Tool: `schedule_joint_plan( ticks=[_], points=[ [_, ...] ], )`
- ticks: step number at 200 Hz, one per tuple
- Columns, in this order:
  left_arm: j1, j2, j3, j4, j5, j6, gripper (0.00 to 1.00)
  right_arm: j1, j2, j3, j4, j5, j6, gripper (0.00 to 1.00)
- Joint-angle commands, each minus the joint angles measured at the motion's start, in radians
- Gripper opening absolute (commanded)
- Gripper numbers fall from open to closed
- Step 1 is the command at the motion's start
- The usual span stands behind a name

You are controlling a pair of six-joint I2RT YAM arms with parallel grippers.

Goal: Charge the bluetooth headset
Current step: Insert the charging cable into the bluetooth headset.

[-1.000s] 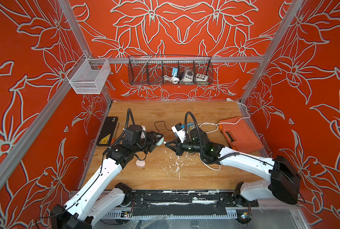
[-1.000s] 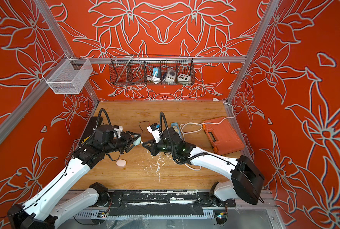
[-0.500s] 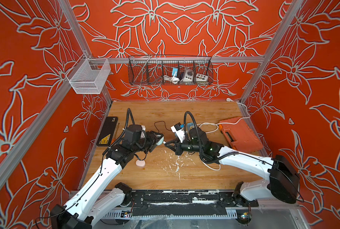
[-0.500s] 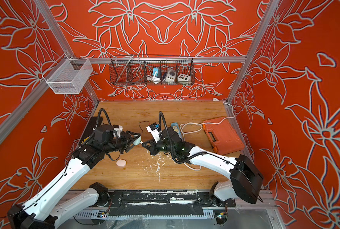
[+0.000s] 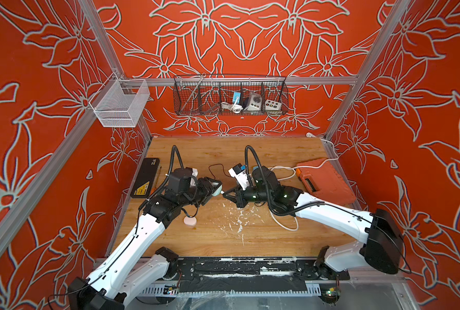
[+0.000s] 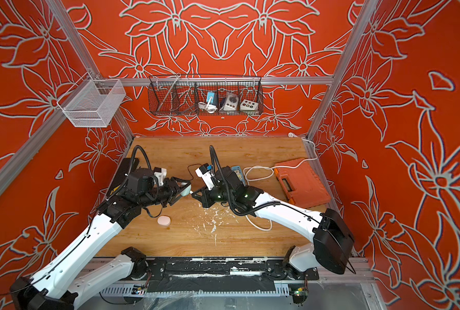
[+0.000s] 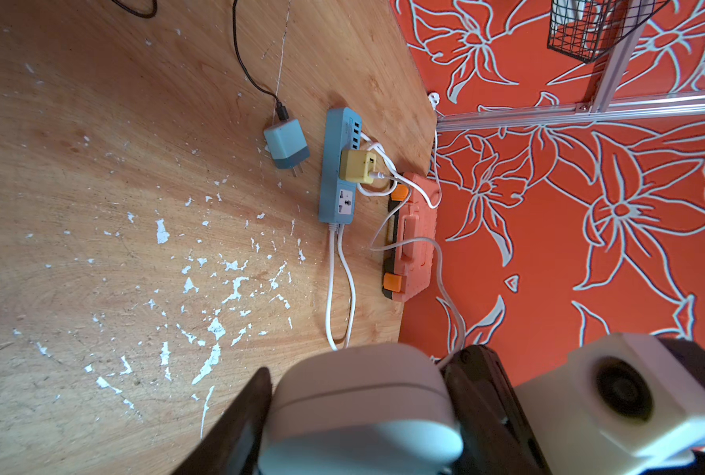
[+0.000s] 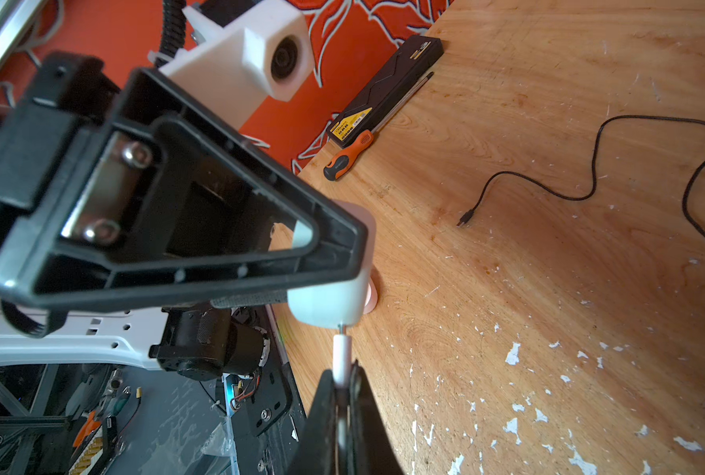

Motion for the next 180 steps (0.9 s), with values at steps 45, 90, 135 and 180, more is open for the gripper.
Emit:
schedule_joint_plan(
  ticks=[45,90,135,180],
  points=[
    [-0.046,0.019,0.033,0.008,0.127,-0.008,0.34,0.009,0.049,0.080,0.089,0.015,-0.059,0.00],
    [-0.047,0.019,0.042,0.010,0.175,0.002,0.27,0.009,0.042,0.077,0.120,-0.023,-0.142,0.00],
    [-0.047,0.016,0.049,0.012,0.227,0.016,0.21,0.003,0.025,0.080,0.063,-0.005,-0.220,0.00],
    [-0.047,0.023,0.046,0.034,0.247,-0.003,0.19,0.003,0.037,0.091,0.099,-0.038,-0.213,0.00]
  ],
)
